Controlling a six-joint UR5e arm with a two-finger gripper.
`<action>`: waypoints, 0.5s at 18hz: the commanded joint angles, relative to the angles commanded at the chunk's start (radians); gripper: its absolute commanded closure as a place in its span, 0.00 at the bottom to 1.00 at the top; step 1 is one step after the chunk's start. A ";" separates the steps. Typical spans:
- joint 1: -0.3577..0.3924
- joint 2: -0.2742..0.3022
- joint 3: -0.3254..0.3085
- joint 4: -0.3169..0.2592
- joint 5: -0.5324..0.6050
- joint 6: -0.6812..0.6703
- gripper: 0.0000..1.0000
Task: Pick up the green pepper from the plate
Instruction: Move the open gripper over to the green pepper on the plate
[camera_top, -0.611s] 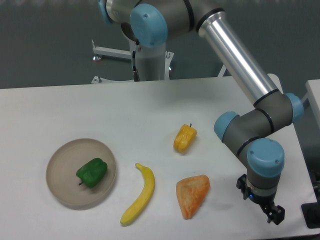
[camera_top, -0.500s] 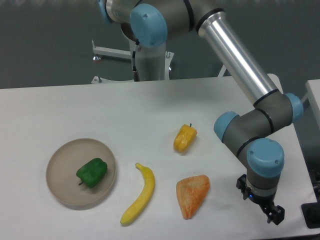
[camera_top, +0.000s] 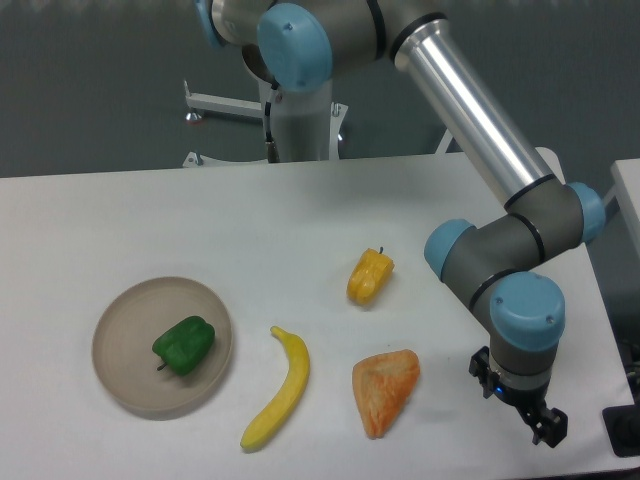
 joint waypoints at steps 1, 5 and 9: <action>0.000 0.023 -0.021 -0.009 -0.018 -0.009 0.00; -0.018 0.103 -0.113 -0.069 -0.100 -0.159 0.00; -0.060 0.198 -0.209 -0.138 -0.210 -0.354 0.00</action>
